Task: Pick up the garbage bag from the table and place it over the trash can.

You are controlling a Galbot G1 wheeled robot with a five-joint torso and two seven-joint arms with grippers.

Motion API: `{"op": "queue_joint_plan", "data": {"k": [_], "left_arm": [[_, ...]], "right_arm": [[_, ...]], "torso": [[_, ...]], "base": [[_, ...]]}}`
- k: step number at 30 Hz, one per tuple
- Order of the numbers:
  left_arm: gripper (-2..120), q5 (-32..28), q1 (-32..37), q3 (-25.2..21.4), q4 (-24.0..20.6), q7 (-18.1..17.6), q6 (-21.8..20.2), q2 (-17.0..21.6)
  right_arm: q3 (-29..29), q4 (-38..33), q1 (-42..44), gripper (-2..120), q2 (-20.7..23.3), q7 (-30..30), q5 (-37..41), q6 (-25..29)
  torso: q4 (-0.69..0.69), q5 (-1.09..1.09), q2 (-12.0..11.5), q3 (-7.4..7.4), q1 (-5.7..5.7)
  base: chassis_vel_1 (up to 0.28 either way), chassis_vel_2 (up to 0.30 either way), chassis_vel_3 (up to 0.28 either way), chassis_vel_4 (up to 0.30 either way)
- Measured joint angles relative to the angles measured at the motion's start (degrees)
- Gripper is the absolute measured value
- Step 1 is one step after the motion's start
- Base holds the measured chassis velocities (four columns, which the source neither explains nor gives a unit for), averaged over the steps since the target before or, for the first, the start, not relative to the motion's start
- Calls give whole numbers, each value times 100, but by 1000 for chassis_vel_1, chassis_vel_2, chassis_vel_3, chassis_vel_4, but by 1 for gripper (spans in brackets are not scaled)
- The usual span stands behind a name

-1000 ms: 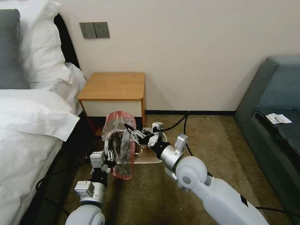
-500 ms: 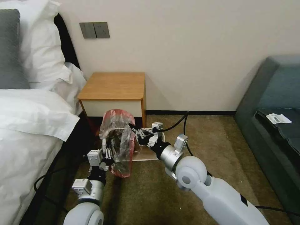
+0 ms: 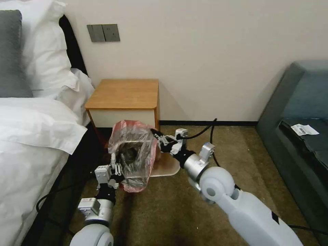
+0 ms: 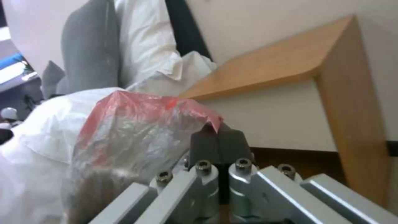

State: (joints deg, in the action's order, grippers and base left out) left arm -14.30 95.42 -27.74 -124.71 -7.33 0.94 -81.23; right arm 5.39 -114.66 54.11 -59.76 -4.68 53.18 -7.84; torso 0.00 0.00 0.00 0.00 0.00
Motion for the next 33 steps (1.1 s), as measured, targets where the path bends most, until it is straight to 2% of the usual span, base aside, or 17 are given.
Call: {"op": "queue_joint_plan", "data": {"k": [24, 27, 33], "left_arm": [[8, -199, 156, -76, -231, -1, 222, -129], [8, -394, 184, -73, -360, -1, 242, -167], [8, -620, 180, -48, -505, -69, 242, -228]], "right_arm": [[-371, -169, 115, 0, 961, -521, -38, -53], [-406, -199, 117, 0, 1206, -579, 121, -114], [-406, -238, 142, 0, 1356, -632, 273, -189]], "torso": [[0, 0, 0, 0, 0], [0, 0, 0, 0, 0], [1, 0, 0, 0, 0]], "base": [[0, 0, 0, 0], [0, 0, 0, 0], [0, 0, 0, 0]]}}
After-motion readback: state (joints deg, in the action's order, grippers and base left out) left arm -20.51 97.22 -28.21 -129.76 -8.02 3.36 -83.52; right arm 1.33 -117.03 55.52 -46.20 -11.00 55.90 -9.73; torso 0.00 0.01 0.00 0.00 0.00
